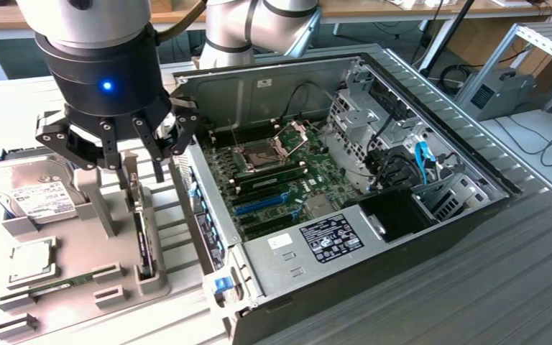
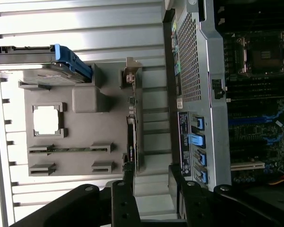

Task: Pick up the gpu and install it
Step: 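Pick up the gpu and move the gpu toward the slot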

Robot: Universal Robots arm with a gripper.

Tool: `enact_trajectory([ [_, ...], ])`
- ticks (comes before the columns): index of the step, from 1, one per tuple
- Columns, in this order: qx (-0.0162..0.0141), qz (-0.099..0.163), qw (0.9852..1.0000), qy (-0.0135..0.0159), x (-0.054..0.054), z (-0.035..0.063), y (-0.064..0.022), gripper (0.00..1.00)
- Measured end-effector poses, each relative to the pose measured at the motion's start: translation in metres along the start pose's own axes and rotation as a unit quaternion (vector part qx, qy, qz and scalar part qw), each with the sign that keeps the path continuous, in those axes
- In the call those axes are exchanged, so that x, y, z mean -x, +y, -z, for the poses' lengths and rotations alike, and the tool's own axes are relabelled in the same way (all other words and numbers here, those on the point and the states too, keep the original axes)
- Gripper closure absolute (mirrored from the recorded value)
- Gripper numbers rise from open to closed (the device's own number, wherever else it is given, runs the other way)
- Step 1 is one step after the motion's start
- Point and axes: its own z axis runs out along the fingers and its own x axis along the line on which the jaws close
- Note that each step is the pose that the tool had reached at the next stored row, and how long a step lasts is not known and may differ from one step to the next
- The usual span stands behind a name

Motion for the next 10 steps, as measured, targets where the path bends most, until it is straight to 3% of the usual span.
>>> enact_trajectory([
  [10,0.0,0.0,1.0,0.0,-0.0039,-0.0051,0.0033,0.58],
])
